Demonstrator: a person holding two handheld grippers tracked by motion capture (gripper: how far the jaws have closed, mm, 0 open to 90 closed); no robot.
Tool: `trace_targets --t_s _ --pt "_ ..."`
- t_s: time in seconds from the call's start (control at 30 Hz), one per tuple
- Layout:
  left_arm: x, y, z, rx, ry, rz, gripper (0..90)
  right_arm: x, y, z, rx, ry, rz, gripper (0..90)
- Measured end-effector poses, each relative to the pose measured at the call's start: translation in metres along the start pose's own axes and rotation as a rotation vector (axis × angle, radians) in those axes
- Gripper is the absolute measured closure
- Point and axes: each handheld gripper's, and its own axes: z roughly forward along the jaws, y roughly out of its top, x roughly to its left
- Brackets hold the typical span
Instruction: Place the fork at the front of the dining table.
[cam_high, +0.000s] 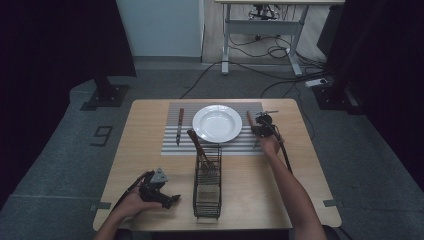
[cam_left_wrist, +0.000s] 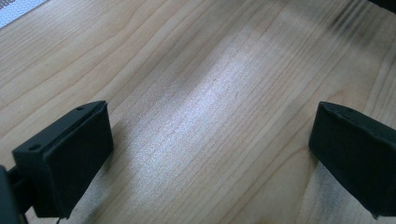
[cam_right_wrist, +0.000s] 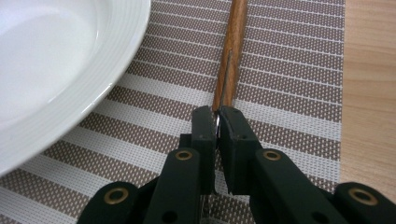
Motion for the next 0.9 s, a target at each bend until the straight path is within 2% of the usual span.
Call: trace_targets --t_s 0.23,0.47,0.63,0.77,0.9 --pt "0.000 0.000 0.000 0.000 0.000 0.000 0.0 -0.006 -0.005 0.000 -0.032 0.024 0.036 84.3" --pt "0.000 0.000 0.000 0.000 0.000 0.000 0.0 -0.012 -0.006 -0.003 -0.039 -0.002 0.040 80.7" --pt "0.000 0.000 0.000 0.000 0.000 0.000 0.0 -0.018 -0.007 -0.006 -0.045 0.006 0.068 83.2" --pt "0.000 0.000 0.000 0.000 0.000 0.000 0.0 -0.020 -0.007 -0.006 -0.046 -0.011 0.063 81.3" --pt "0.000 0.000 0.000 0.000 0.000 -0.001 0.0 -0.021 -0.007 -0.008 -0.047 -0.007 0.069 80.5"
